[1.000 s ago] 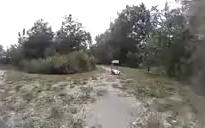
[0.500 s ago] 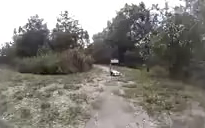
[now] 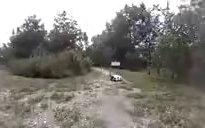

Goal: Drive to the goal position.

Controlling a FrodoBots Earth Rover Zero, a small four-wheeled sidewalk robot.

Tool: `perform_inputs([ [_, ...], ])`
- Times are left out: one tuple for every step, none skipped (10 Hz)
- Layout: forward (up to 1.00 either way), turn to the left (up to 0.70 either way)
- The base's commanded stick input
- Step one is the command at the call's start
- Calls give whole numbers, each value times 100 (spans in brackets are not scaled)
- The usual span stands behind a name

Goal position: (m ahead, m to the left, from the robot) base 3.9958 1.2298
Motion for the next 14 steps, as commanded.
perform_inputs([
  [85,34],
  [85,18],
  [85,0],
  [85,0],
  [85,0],
  [85,0],
  [85,0],
  [85,0],
  [85,0],
  [85,0],
  [85,0],
  [85,0],
  [85,0],
  [85,0],
])
